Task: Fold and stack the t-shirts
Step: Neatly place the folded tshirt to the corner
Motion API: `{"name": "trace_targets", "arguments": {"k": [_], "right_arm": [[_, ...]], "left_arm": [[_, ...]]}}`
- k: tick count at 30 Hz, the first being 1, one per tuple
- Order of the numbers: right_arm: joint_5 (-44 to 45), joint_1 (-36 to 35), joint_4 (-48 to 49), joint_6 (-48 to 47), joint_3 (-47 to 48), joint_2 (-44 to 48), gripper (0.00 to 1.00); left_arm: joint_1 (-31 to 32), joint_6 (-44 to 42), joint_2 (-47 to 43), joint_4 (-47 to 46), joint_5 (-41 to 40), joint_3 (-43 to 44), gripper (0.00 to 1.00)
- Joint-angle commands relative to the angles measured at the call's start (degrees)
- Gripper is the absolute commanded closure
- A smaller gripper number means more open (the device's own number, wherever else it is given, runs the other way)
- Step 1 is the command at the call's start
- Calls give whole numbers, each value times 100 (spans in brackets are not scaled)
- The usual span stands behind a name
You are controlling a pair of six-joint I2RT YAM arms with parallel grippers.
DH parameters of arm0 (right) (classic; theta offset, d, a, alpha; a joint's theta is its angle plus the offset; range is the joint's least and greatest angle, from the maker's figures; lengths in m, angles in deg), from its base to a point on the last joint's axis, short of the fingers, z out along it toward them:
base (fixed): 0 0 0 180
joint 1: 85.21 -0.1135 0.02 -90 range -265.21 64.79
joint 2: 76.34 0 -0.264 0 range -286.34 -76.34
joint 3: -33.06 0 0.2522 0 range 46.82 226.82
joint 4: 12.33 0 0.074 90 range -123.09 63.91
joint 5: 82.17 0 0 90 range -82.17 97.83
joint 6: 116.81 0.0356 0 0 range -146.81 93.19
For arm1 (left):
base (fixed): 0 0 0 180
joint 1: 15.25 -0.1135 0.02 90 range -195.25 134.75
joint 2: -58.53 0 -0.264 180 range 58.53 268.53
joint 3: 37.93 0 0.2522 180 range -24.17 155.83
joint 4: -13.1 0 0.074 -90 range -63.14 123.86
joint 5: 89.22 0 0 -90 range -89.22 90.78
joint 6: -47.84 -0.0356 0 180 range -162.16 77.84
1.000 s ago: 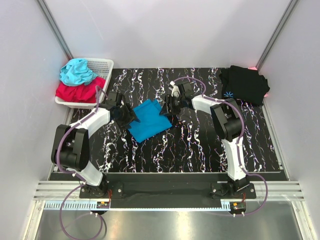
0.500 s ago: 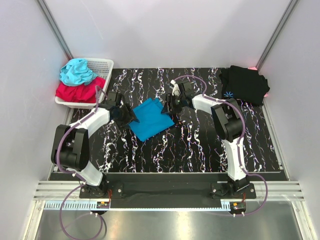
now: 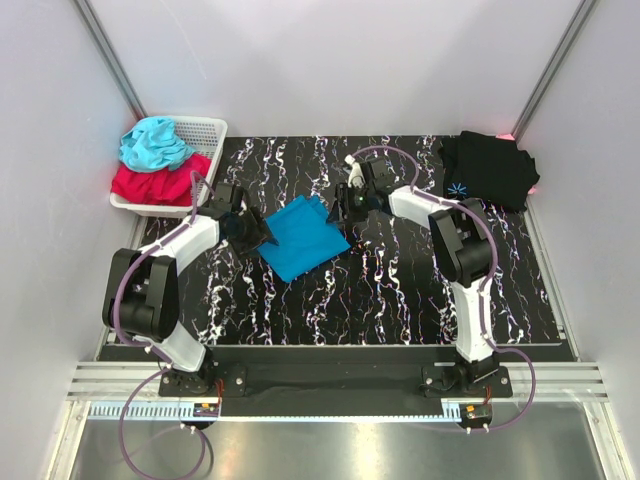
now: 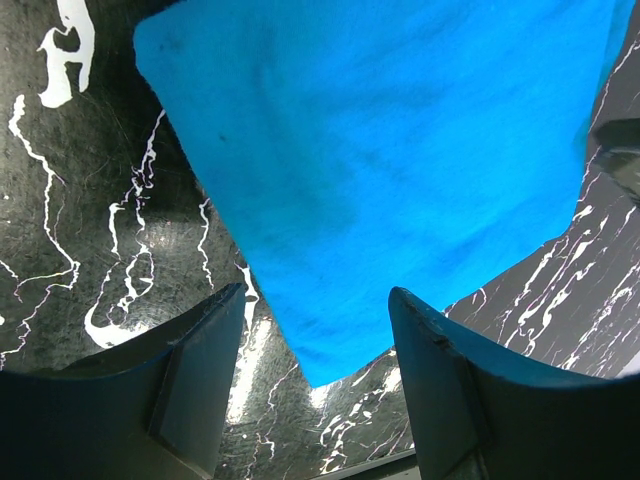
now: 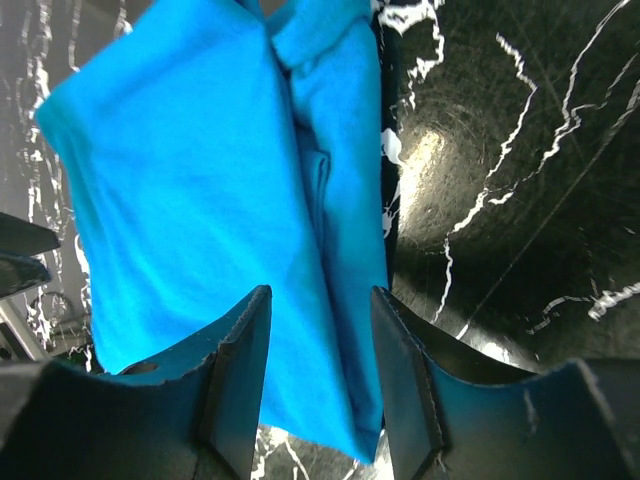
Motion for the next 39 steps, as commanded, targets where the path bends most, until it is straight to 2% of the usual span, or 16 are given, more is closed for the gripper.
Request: {"name": "trace_targets", "arguments": {"k": [1, 11, 20, 25, 28, 32, 33, 36, 39], "right_arm": [[155, 60, 30, -170, 17, 550, 48], [-108, 113, 30, -241, 17, 59, 48], [-767, 122, 57, -434, 60, -240, 30], [-1232, 140, 241, -206, 43, -276, 28], [-1479, 131, 469, -22, -18, -302, 31], [-1822, 131, 549, 163, 43, -442, 42], [-1823, 140, 549, 181, 43, -451, 50], [-1945, 140, 470, 120, 61, -478, 59], [-2034, 131, 75, -56, 245, -565, 62]], "left_arm": [[-39, -102, 34, -46, 6, 47, 35], [-39, -120, -54, -46, 15, -6, 36], [-48, -164, -62, -46, 32, -15, 35], [-48, -173, -62, -46, 24, -15, 35], [-56, -173, -80, -46, 32, -23, 35], [-65, -146, -115, -46, 15, -32, 35], [-65, -146, -115, -46, 6, -32, 35], [-74, -137, -124, -37, 15, -32, 35], [-83, -137, -124, -37, 15, -24, 35]]}}
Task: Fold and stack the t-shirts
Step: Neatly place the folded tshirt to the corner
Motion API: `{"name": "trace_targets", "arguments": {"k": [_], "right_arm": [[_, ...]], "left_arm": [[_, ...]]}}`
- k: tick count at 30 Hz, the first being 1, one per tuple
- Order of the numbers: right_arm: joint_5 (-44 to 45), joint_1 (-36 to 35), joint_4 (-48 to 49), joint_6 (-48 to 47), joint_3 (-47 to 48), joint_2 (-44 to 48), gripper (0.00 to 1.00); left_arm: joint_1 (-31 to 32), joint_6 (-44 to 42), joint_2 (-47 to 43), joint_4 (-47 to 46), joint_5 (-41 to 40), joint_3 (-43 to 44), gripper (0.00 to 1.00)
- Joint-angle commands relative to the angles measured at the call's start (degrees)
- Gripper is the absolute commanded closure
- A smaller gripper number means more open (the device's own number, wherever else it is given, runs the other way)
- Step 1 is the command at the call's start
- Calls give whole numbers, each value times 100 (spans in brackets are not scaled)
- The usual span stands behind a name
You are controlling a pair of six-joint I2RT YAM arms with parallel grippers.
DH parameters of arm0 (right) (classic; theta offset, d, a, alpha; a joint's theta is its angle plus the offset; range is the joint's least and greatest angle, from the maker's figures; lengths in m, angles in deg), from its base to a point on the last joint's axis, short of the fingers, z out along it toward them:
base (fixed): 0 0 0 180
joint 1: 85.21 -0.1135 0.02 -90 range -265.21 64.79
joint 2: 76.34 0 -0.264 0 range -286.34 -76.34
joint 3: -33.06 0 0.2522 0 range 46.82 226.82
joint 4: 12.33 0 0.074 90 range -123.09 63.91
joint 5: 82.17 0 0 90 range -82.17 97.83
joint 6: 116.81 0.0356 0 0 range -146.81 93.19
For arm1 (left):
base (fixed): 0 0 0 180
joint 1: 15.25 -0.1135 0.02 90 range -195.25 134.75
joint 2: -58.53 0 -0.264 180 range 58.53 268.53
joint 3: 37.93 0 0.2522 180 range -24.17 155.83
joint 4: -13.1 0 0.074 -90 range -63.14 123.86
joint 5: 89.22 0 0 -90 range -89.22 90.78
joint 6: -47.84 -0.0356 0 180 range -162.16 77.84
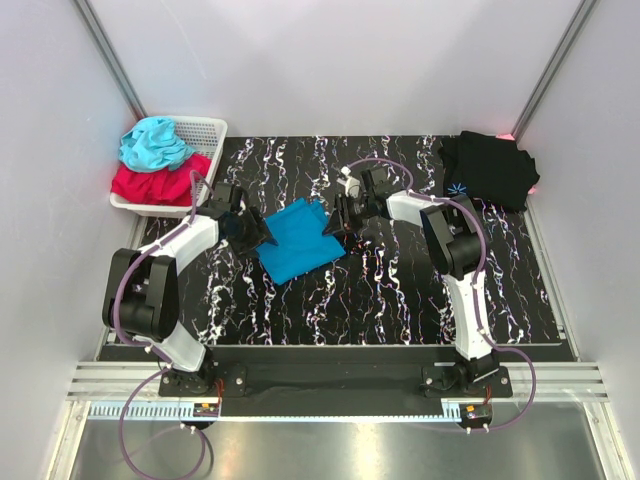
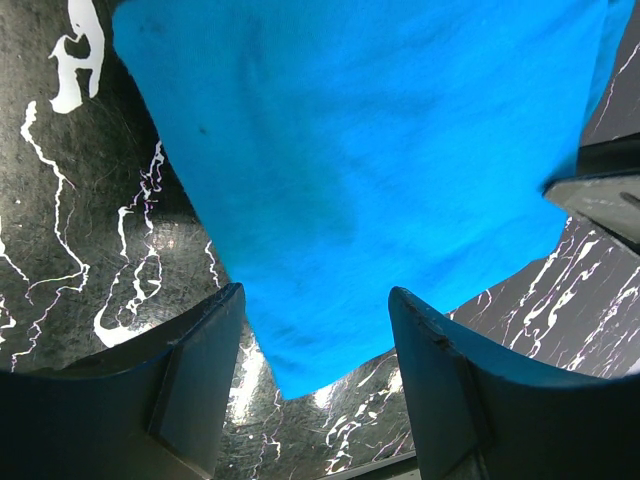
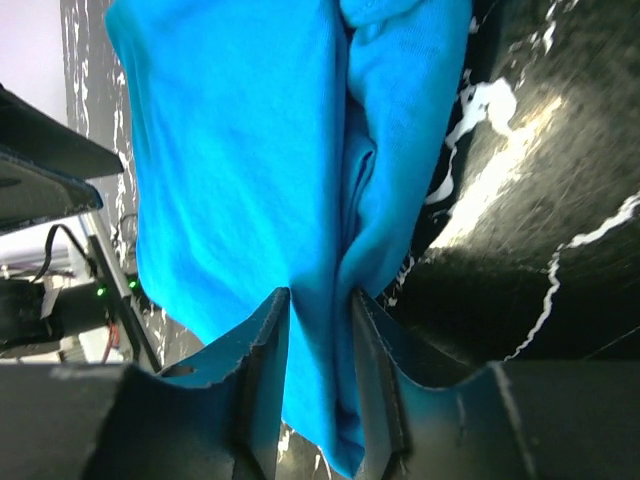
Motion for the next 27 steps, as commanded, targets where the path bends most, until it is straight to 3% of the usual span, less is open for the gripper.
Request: {"name": "trace_targets", "arguments": {"k": [1, 3, 5, 6, 7, 8, 14, 27], "right_arm": [[-353, 24, -317, -163, 284, -67, 62], [-423, 15, -571, -330, 381, -111, 62], [-485, 6, -695, -427, 381, -111, 72], [-511, 15, -721, -462, 381, -103, 79], [-511, 24, -748, -480, 373, -85, 98], [-485, 15, -800, -489, 373, -68, 100], [428, 15, -1116, -646, 416, 161, 100], [4890, 15, -2954, -1561, 1603, 416, 100]], "left_arm": [[-41, -48, -122, -52, 15, -15, 35], [-41, -48, -122, -35, 15, 3, 35], [-41, -39, -122, -35, 15, 3, 35], [-41, -39, -113, -35, 15, 12, 35], [-41, -39, -113, -44, 6, 3, 35], [-41, -39, -113, -35, 6, 12, 35], [-41, -56, -113, -17, 6, -6, 35], [-41, -57, -87, -26, 41, 3, 35]]}}
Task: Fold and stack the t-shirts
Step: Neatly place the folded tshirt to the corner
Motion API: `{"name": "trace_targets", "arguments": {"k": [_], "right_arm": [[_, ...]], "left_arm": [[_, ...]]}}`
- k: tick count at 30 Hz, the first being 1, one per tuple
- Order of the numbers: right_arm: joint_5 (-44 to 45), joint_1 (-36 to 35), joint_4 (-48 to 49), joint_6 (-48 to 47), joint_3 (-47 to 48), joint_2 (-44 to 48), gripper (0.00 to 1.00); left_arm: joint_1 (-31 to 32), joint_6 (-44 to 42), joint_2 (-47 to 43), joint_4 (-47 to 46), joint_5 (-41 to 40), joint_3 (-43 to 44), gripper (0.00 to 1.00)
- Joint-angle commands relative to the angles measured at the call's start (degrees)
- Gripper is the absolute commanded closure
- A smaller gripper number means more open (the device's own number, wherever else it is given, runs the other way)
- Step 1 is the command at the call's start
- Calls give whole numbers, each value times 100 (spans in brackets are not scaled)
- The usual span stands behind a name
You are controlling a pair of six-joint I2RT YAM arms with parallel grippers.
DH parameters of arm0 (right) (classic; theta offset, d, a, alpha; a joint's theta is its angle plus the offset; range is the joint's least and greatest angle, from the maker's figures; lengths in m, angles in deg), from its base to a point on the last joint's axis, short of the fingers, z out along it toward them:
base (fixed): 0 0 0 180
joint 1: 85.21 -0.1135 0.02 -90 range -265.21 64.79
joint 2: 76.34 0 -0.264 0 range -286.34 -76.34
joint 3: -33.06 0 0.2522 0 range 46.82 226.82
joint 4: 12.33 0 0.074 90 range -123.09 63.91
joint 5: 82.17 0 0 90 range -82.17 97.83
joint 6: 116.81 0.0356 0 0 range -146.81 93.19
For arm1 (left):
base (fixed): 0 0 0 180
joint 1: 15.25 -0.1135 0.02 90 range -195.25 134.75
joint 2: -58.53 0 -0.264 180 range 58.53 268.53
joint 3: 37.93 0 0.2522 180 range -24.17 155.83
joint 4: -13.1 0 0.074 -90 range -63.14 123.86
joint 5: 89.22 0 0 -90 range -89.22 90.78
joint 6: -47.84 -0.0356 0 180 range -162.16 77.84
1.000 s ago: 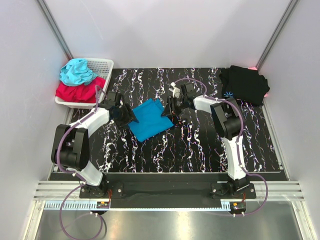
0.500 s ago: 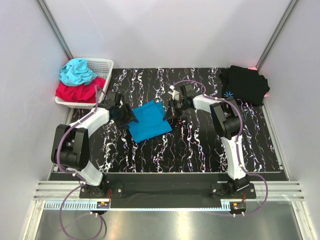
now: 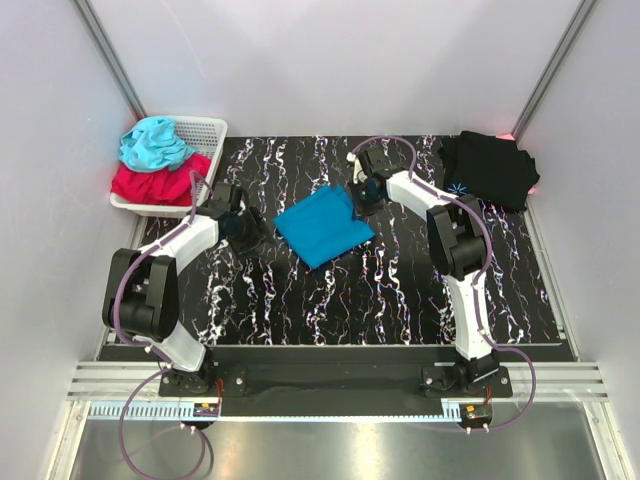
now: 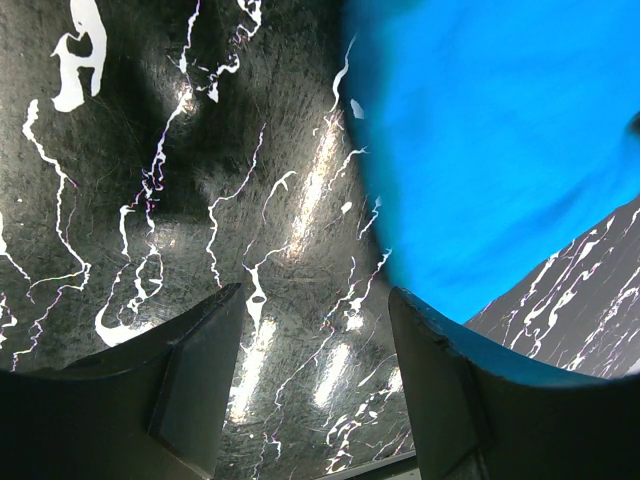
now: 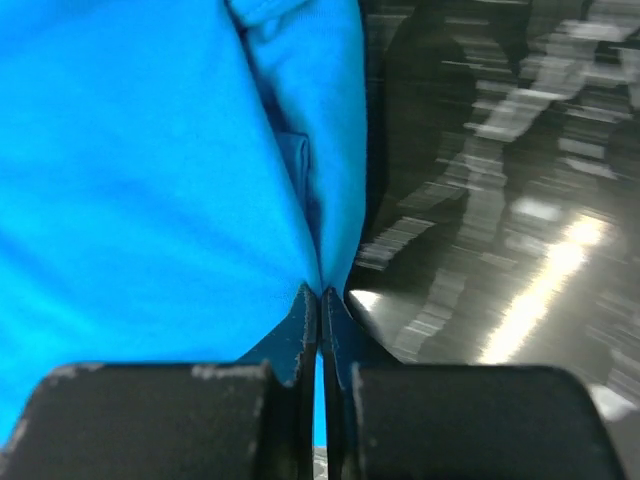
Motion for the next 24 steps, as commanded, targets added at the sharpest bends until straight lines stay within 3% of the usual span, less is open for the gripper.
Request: {"name": "trace_targets", "arguments": {"k": [1, 18, 24], "right_arm": [[1934, 19, -598, -407, 265, 461, 100], [5334, 168, -633, -495, 450, 1069, 100], [5837, 493, -624, -627, 502, 990, 100]], "left_arm": [[-35, -54, -87, -52, 48, 3, 35], [-35, -54, -51, -70, 109, 20, 35], [-35, -54, -95, -70, 162, 3, 36]]}}
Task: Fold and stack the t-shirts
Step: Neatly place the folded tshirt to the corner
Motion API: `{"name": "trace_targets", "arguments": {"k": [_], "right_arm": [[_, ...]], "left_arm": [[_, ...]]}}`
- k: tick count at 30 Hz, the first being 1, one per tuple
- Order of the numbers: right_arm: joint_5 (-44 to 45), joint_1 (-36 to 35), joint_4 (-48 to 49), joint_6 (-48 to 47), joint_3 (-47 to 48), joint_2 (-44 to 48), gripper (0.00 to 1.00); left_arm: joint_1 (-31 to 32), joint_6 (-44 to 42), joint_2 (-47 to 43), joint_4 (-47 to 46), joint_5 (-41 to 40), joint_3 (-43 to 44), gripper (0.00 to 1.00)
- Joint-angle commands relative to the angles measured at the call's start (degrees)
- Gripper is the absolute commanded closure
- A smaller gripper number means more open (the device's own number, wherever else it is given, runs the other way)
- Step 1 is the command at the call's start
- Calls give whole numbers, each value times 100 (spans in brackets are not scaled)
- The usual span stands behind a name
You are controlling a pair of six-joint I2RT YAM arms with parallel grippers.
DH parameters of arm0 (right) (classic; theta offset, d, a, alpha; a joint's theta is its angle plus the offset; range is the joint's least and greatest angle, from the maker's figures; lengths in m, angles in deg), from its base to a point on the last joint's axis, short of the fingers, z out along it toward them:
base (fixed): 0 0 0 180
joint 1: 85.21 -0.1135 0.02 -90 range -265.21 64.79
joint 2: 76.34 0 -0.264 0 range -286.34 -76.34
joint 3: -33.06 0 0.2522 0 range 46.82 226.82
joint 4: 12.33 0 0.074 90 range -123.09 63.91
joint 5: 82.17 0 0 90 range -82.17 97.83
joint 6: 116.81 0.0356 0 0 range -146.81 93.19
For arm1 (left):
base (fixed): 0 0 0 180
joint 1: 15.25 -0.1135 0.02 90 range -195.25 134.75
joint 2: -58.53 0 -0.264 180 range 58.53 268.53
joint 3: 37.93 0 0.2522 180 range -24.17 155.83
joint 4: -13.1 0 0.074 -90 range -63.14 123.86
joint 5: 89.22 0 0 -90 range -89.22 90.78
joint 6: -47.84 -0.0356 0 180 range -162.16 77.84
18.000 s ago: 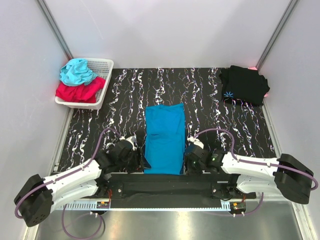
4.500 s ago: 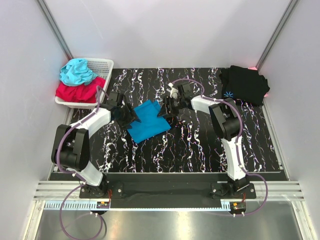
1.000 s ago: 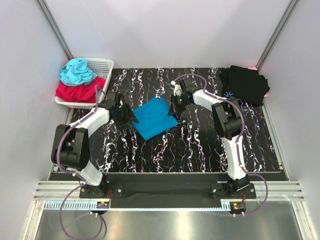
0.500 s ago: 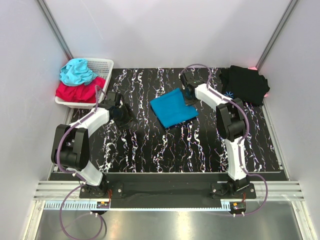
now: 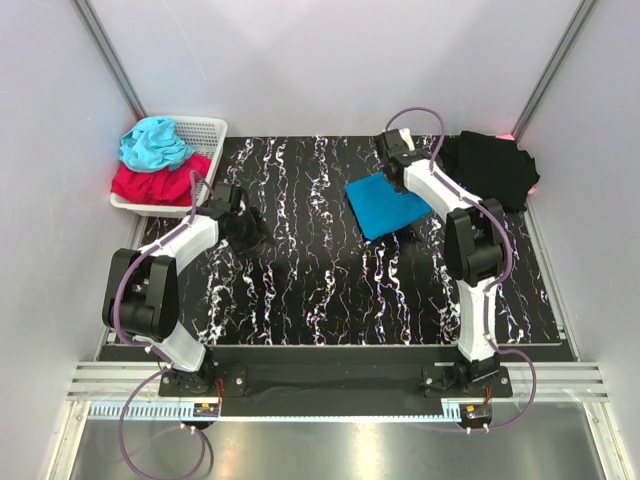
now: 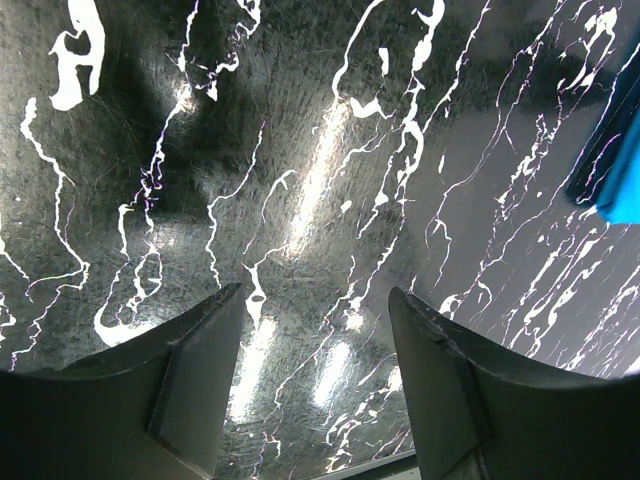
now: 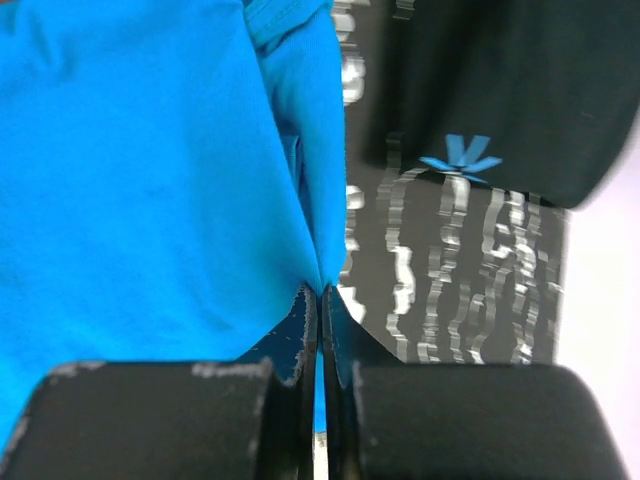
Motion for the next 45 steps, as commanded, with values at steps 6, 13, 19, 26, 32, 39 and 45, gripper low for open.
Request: {"name": "trace_targets", "arguments": {"k": [6, 13, 19, 26, 32, 39, 45], "right_arm": [[910, 668, 145, -392, 963, -173, 100], [911, 1291, 225, -1068, 2545, -1139, 100], [1067, 1890, -179, -552, 3461, -1817, 100], [2060, 2426, -57, -14, 3655, -1694, 100], [2247, 2602, 145, 232, 3594, -1422, 100], [2377, 2840, 207, 424, 3305, -1518, 100], [3055, 3085, 137, 688, 3076, -1800, 100]], "left_arm": [[-8, 14, -157, -87, 276, -15, 36], [18, -13, -227, -79, 478, -6, 36], [53, -48, -218, -88, 487, 12, 36], [150, -57, 36, -131, 426, 20, 36], [325, 22, 195, -255, 417, 12, 35], [378, 5, 133, -263, 373, 73, 36], [378, 5, 133, -255, 347, 47, 35]]}}
